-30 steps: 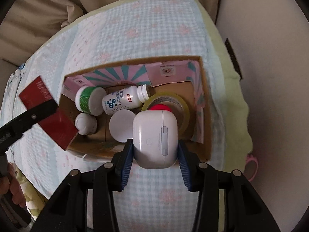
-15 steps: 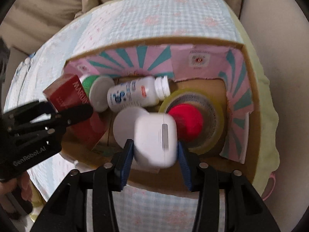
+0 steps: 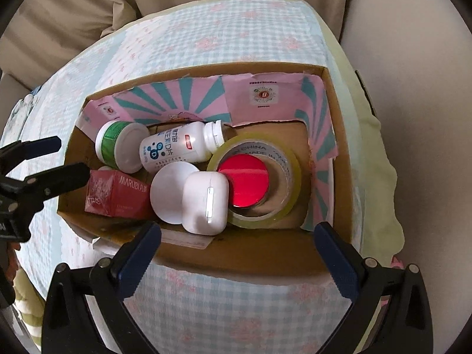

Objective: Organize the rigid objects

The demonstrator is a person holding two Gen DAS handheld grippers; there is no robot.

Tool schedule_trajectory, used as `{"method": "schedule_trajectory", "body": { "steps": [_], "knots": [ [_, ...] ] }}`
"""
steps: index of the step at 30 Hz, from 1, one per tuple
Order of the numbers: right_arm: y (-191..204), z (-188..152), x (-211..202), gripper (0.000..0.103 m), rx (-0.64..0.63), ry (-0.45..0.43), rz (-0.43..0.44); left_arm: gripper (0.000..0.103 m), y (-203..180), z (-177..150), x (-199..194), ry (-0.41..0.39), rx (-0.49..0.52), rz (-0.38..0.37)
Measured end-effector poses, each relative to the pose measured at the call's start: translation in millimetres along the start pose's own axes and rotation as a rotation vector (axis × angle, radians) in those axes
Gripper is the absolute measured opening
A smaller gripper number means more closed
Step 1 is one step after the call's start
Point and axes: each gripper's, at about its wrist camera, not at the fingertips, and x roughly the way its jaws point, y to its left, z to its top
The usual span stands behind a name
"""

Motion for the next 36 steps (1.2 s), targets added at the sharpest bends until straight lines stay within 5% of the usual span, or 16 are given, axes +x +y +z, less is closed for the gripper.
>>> {"method": "schedule_trajectory", "body": {
  "steps": [12,27,36],
  "knots": [
    [29,11,-33,0.103,-0.017,-0.032,-0.016,0.103,17,-9,-63,-0.077,-0.02,-0.002],
    [172,36,-255,0.103,-0.044,-0.4,0.012,0.103,99,-57,-341,-0.541,-0.081,0.109],
    [240,-8,-355,0.103,-0.025,-0.603,0.011,0.103,126,-121,-435,-0.716,-0.133,0.159]
  ]
}}
